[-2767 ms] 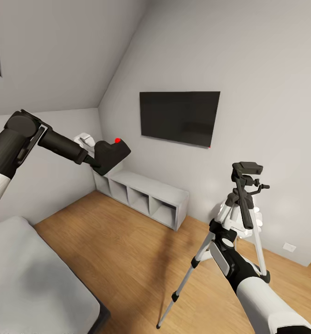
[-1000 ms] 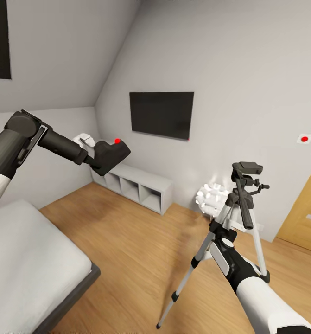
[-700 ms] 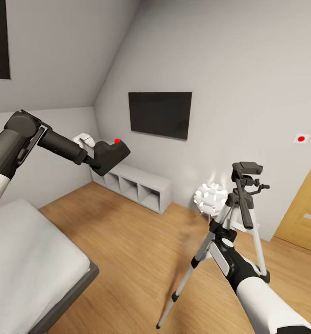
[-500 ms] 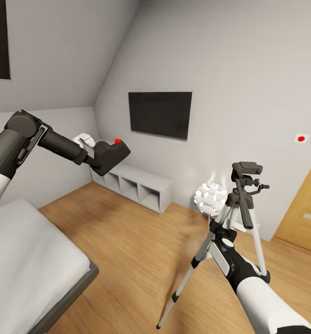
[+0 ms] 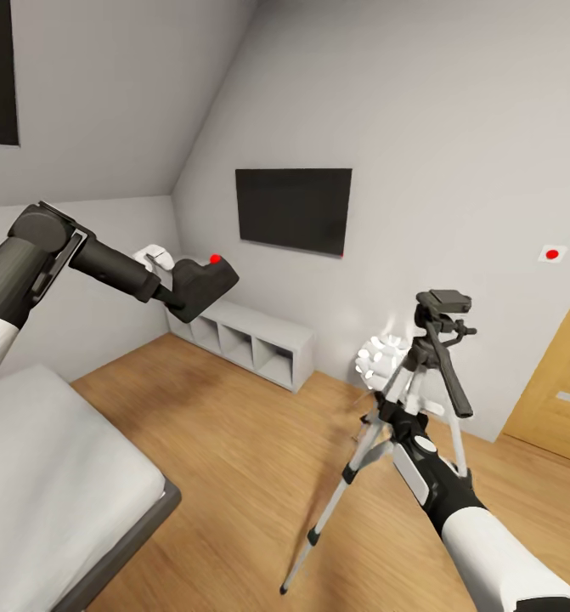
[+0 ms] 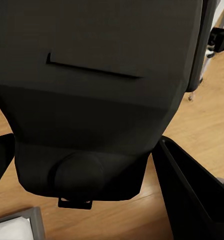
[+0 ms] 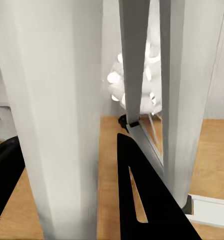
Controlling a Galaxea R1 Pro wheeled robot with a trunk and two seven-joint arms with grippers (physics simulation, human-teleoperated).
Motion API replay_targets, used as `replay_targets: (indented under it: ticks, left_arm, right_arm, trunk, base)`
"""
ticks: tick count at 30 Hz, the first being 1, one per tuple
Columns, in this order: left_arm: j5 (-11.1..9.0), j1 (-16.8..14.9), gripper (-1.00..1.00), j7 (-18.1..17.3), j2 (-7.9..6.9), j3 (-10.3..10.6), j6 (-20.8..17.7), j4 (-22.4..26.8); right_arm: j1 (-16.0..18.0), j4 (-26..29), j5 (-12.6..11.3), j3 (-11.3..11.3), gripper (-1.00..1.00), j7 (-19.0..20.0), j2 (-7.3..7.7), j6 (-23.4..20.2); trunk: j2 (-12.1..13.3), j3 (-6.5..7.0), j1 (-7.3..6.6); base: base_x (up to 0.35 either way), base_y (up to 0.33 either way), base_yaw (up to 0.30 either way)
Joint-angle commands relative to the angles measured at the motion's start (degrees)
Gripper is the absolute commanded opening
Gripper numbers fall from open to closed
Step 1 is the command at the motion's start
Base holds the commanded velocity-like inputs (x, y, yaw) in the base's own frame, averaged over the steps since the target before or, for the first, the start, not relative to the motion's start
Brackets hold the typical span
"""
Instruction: Attach the digital camera to the camera tripod in the bedroom.
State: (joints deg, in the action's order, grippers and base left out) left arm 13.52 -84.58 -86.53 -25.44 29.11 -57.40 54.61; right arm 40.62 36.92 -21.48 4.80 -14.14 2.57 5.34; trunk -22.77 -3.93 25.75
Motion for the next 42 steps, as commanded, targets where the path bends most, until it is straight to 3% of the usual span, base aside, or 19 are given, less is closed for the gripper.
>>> replay_targets:
  ticks: [1,6,10,16,17,22,30,32,36,42]
  left_arm:
    - [0.54,-0.08,-1.00,-0.57,-0.04,0.07,-0.61,0.06]
    - [0.54,-0.06,-1.00,-0.57,-0.02,0.07,-0.61,0.06]
    - [0.54,-0.06,-1.00,-0.57,-0.04,0.07,-0.59,0.06]
    - [0.54,0.01,-1.00,-0.57,0.01,0.07,-0.53,0.06]
    - [0.54,0.02,-1.00,-0.57,0.03,0.07,-0.52,0.06]
    - [0.54,0.03,-1.00,-0.57,0.04,0.07,-0.52,0.06]
    - [0.54,0.03,-1.00,-0.57,0.04,0.07,-0.52,0.06]
    - [0.54,0.03,-1.00,-0.57,0.04,0.07,-0.52,0.06]
    - [0.54,0.03,-1.00,-0.57,0.04,0.07,-0.52,0.06]
    - [0.54,0.03,-1.00,-0.57,0.11,0.07,-0.52,0.06]
  right_arm:
    - [0.07,0.00,-0.58,0.55,-1.00,0.38,0.37,0.28]
    - [0.03,0.06,-0.59,0.56,-1.00,4.45,1.47,0.21]
    - [0.00,0.08,-0.59,0.56,-1.00,11.58,3.84,0.17]
    - [0.00,0.08,-0.59,0.56,-1.00,16.80,6.45,-0.06]
    - [0.00,0.08,-0.59,0.56,-1.00,18.84,7.55,-0.22]
    - [0.04,0.08,-0.59,0.56,-1.00,24.47,9.86,-1.22]
    - [-0.01,0.08,-0.52,0.49,-1.00,43.42,14.29,-1.71]
    - [-0.01,0.08,-0.51,0.48,-1.00,46.30,14.88,-1.76]
    - [-0.01,0.08,-0.50,0.48,-1.00,49.02,15.52,-1.81]
    - [-0.01,0.08,-0.50,0.41,-1.00,49.76,15.86,-1.75]
  trunk:
    - [-0.15,-0.13,0.03]
    - [-0.15,-0.13,0.03]
    - [-0.15,-0.13,0.03]
    - [-0.15,-0.13,0.03]
    - [-0.15,-0.13,0.03]
    - [-0.15,-0.13,0.03]
    - [-0.15,-0.13,0.03]
    - [-0.15,-0.13,0.03]
    - [-0.15,-0.13,0.03]
    - [-0.15,-0.13,0.03]
  base:
    - [0.000,0.000,0.000]
    - [0.000,0.000,0.000]
    - [0.000,0.000,0.000]
    - [0.000,0.000,0.000]
    - [0.000,0.000,0.000]
    - [0.000,0.000,0.000]
    - [0.000,0.000,0.000]
    - [0.000,0.000,0.000]
    - [0.000,0.000,0.000]
    - [0.000,0.000,0.000]
